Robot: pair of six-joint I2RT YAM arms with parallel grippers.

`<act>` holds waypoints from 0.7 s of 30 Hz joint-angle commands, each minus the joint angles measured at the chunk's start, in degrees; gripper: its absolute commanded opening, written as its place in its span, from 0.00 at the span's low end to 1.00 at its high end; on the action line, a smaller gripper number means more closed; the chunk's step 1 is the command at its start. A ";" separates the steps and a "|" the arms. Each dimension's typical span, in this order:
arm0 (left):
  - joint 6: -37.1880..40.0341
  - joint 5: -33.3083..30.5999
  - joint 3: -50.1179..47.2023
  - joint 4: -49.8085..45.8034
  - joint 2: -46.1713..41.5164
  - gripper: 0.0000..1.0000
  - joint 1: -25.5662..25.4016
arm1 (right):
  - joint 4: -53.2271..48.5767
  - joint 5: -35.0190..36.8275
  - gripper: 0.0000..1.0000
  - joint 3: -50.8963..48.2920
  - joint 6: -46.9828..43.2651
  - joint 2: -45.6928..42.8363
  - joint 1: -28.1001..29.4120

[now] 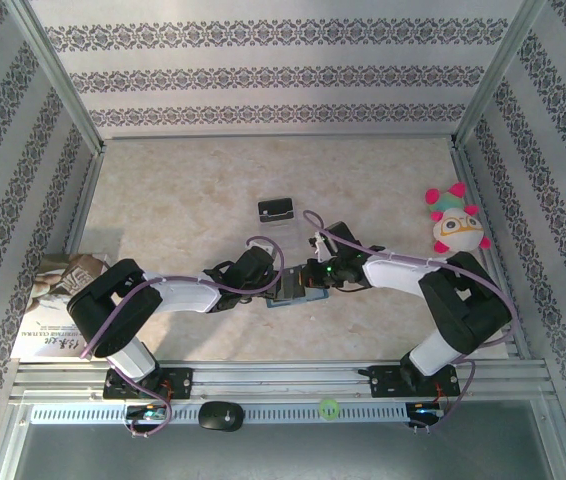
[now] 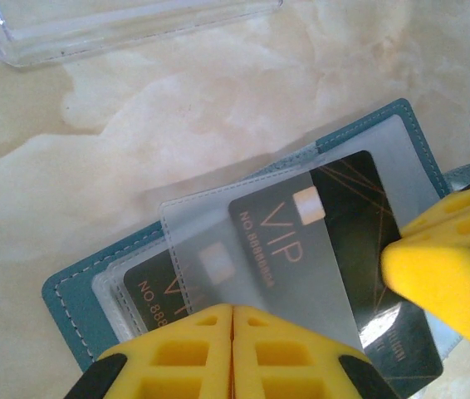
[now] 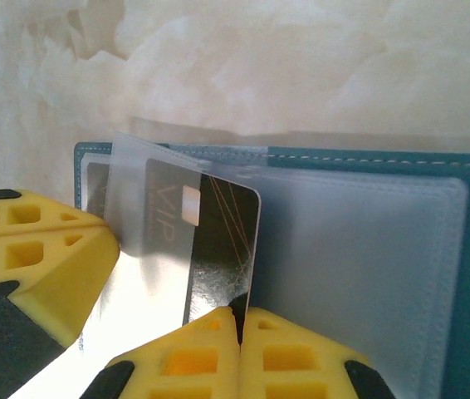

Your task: Take the credit cards out of the card holder

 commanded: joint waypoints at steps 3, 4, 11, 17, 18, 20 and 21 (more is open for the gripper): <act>-0.59 0.62 -2.73 -5.94 1.06 0.08 1.11 | -4.10 4.80 0.00 -2.49 -0.11 -2.37 -1.35; -0.57 0.75 -2.87 -5.90 0.95 0.08 1.21 | -4.28 5.24 0.00 -2.76 -0.16 -2.82 -1.55; -0.38 0.91 -2.84 -6.23 0.35 0.09 1.55 | -7.99 7.24 0.00 -2.33 -1.44 -7.53 -2.15; -0.24 1.57 -2.42 -5.72 -0.21 0.12 1.70 | -11.02 8.63 0.00 -1.30 -2.60 -13.72 -2.10; -0.13 1.75 -2.26 -5.64 -0.58 0.14 1.74 | -11.38 8.54 0.00 -0.95 -2.79 -14.74 -2.14; 0.30 2.11 -1.86 -5.59 -2.12 0.19 1.74 | -12.19 8.54 0.00 -0.29 -3.38 -16.65 -2.13; 0.69 2.09 -1.60 -5.84 -3.60 0.22 1.74 | -12.50 8.42 0.00 0.14 -3.66 -17.71 -2.09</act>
